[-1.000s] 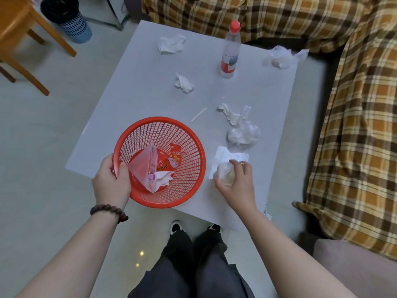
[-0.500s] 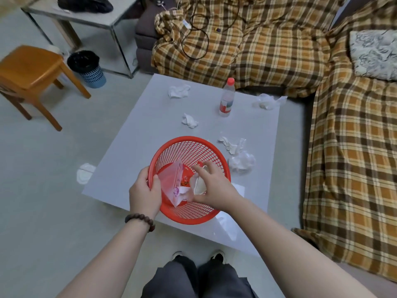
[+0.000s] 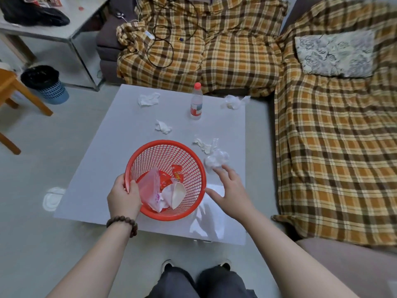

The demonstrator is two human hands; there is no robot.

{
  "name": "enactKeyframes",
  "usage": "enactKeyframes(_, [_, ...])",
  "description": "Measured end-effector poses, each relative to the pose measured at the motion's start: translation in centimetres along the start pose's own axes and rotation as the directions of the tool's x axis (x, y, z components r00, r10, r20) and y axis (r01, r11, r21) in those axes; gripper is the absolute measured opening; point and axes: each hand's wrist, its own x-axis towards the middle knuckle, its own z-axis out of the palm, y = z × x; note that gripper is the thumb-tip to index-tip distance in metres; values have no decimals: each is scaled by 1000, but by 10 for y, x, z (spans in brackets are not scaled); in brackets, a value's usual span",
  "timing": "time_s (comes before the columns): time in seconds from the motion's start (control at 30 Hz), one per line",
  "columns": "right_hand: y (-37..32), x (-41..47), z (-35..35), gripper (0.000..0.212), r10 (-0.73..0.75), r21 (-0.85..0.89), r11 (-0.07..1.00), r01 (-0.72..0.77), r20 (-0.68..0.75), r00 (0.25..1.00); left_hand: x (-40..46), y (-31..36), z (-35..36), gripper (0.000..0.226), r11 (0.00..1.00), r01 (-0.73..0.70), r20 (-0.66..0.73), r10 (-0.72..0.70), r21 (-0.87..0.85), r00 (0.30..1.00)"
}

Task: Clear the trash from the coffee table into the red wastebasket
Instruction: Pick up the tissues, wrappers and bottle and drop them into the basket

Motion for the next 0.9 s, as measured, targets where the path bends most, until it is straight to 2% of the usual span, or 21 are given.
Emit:
enactKeyframes(0.17, [62,-16,-32,61,186,18,982,-186,-54,981,-15,21,24,17,1000,0,-18,1,30,1000])
enactKeyframes(0.3, [109,-8,-61,58,198,2,980,-198,-56,979,-36,41,63,18,998,32,-68,-29,53,997])
enactKeyframes(0.43, [161,7,-101,58,140,-1,990,-140,5,990,-69,71,115,15,996,87,-175,-82,25,981])
enactKeyframes(0.6, [214,24,-162,57,44,-49,998,-39,103,994,-119,100,162,12,980,196,-337,-194,-29,921])
enactKeyframes(0.73, [226,46,-185,55,-31,-43,998,40,185,982,-144,107,174,20,964,262,-409,-255,-41,876])
enactKeyframes(0.9, [225,76,-181,53,-125,-47,989,143,279,952,-153,112,174,10,952,301,-511,-283,-48,812])
